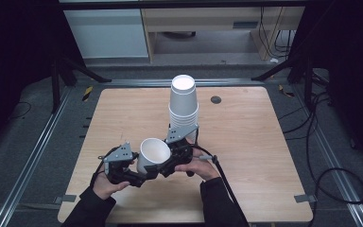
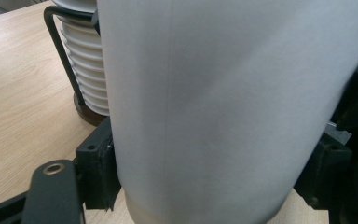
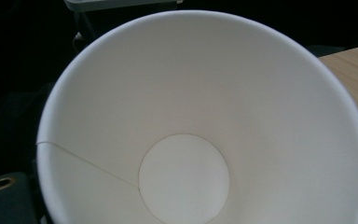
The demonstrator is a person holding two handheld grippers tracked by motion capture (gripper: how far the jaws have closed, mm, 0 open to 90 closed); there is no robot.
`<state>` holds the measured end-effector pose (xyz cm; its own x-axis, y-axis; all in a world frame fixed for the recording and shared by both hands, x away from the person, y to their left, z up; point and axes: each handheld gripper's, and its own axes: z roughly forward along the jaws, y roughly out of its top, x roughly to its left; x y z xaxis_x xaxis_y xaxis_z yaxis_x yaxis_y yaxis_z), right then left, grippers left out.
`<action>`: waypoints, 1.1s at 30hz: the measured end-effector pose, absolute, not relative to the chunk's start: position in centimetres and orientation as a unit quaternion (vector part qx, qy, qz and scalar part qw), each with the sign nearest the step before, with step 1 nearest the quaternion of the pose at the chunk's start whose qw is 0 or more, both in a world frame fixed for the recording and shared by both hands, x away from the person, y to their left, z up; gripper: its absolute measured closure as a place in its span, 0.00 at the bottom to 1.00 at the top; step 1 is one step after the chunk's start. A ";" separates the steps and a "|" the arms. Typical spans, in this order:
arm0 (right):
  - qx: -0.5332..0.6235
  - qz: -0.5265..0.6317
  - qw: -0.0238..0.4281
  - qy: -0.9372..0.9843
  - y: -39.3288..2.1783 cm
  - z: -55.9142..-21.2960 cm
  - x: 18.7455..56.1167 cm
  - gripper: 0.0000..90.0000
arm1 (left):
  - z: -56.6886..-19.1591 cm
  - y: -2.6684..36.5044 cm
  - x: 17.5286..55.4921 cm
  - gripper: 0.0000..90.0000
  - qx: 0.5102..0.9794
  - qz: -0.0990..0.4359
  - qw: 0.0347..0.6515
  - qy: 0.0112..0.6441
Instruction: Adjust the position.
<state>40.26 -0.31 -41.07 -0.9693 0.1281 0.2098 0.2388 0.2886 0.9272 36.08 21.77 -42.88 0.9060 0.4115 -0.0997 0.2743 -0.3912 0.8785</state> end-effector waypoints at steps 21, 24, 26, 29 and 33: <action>-0.106 -0.580 0.016 -0.807 -1.2 -39.7 40.0 0.15 | -43.0 22.0 36.0 0.18 0.844 0.076 0.490 0.204; -0.108 -0.572 -0.002 -0.813 -2.0 -38.9 39.7 0.15 | -43.1 22.5 36.0 0.17 0.845 0.080 0.485 0.210; -0.110 -0.570 -0.006 -0.814 -2.2 -38.8 39.6 0.15 | -43.2 23.0 36.0 0.17 0.845 0.082 0.482 0.217; -0.115 -0.565 -0.017 -0.817 -2.9 -38.4 39.5 0.15 | -43.4 23.5 36.2 0.17 0.842 0.084 0.481 0.228; -0.127 -0.558 -0.030 -0.820 -4.2 -37.9 39.1 0.15 | -43.6 24.4 36.7 0.17 0.836 0.098 0.475 0.259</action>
<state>39.12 -4.20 -37.89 -0.9661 0.2411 0.0919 0.1739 0.3454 0.9222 36.71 24.36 -43.58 0.8469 0.5255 -0.0817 0.3393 -0.4156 0.8439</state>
